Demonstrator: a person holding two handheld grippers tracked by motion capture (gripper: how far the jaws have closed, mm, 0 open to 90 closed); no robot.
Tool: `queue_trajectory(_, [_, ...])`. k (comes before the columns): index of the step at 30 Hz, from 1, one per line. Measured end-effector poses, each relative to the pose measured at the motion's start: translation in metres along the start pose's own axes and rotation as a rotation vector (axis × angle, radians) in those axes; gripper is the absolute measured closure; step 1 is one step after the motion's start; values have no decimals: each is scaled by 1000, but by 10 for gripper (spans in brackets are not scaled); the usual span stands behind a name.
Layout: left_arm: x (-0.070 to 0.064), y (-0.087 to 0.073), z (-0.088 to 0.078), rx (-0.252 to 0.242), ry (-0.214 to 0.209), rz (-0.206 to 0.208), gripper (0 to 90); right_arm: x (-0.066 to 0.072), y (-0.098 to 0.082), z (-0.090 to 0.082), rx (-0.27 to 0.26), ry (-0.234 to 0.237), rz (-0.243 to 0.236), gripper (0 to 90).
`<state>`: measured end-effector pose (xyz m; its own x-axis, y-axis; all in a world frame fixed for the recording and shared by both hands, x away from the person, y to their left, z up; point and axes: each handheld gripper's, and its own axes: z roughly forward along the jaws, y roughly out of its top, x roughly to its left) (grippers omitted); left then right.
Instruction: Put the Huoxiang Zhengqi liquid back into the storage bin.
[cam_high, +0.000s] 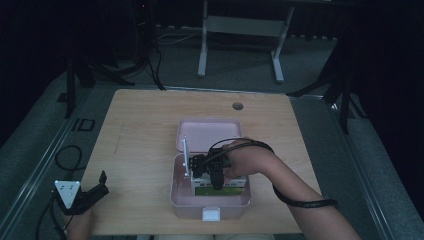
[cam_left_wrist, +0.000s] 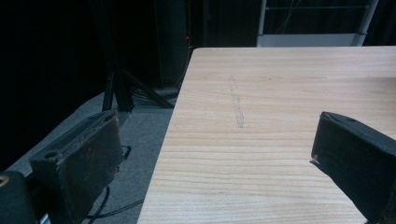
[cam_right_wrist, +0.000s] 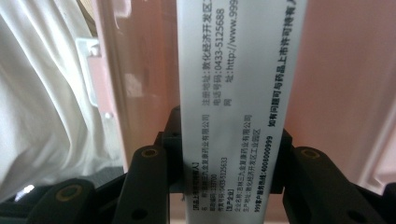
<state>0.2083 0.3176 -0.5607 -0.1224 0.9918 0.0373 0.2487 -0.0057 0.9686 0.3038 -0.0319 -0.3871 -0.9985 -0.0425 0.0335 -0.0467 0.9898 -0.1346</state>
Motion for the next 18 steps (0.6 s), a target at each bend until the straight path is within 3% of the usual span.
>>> queue_trajectory(18, [0,0,0,1,0,1,22,-1,-3,53,28,55,-26,629])
